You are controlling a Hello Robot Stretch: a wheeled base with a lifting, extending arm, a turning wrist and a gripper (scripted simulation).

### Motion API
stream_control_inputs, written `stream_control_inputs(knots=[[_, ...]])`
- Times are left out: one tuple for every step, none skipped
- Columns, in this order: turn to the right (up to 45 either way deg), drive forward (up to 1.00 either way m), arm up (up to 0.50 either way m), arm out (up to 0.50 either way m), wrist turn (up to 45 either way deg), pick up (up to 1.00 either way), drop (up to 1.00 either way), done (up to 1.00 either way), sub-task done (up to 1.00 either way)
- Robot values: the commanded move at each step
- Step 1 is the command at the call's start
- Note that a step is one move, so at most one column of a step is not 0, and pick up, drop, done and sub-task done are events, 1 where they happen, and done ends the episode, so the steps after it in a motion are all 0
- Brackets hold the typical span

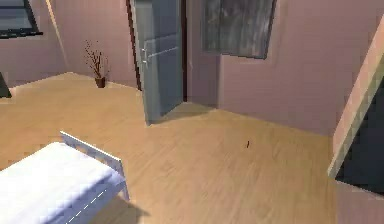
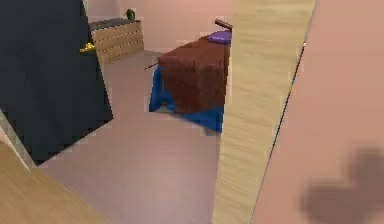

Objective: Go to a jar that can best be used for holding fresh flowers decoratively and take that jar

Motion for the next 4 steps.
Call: stream_control_inputs(knots=[[-45.0, 0.00, 0.00, 0.00, 0.0, 0.00, 0.00, 0.00, 0.00], [-27.0, 0.00, 0.00, 0.00, 0.0, 0.00, 0.00, 0.00, 0.00], [0.0, 0.05, 0.00, 0.00, 0.0, 0.00, 0.00, 0.00, 0.00], [45.0, 0.00, 0.00, 0.00, 0.0, 0.00, 0.00, 0.00, 0.00]])
